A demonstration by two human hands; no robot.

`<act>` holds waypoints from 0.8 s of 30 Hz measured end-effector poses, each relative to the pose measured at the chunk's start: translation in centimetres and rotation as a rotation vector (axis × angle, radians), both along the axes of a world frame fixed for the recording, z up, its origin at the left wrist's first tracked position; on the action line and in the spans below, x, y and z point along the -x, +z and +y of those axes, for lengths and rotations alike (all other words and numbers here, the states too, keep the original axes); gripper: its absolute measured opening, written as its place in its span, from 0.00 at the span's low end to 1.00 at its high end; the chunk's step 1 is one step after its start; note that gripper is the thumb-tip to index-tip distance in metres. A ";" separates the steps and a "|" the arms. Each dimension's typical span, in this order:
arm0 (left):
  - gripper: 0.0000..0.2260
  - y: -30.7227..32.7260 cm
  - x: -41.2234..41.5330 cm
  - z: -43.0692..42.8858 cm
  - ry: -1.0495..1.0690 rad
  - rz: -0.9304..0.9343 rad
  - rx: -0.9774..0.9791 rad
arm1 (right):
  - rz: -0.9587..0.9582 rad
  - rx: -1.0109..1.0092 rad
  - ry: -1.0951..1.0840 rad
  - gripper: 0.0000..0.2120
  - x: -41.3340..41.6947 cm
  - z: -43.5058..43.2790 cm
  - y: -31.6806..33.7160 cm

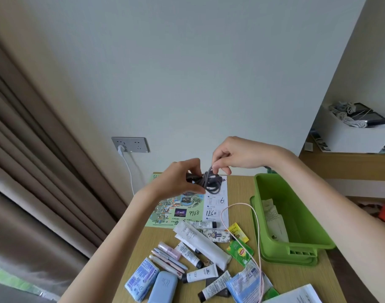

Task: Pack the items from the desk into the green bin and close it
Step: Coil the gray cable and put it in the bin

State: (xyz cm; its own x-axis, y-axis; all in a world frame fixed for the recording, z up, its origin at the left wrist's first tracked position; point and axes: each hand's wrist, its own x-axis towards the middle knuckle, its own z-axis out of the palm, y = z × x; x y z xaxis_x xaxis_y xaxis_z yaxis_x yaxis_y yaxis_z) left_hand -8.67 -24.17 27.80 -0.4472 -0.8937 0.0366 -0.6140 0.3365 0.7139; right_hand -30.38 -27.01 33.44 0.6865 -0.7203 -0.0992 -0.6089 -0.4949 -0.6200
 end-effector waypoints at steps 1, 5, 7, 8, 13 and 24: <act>0.15 0.3 0.1 0.3 -0.060 0.041 -0.077 | -0.048 -0.047 0.014 0.07 0.2 -0.3 0.2; 0.13 2.0 0.2 1.1 -0.230 0.325 -0.309 | -0.362 -0.268 -0.023 0.05 1.1 -1.0 -0.8; 0.12 2.6 0.3 1.4 -0.275 0.462 -0.352 | -0.471 -0.310 -0.070 0.05 1.0 -0.7 -2.3; 0.12 2.8 0.4 1.5 -0.278 0.532 -0.366 | -0.477 -0.298 -0.089 0.05 0.9 -0.5 -3.0; 0.12 2.5 0.9 1.4 -0.066 0.789 -0.349 | -0.548 -0.279 -0.132 0.14 -0.1 0.7 -5.6; 0.16 0.5 0.5 -0.3 0.434 0.770 -0.165 | -0.687 -0.165 -0.289 0.03 -0.6 1.4 -6.4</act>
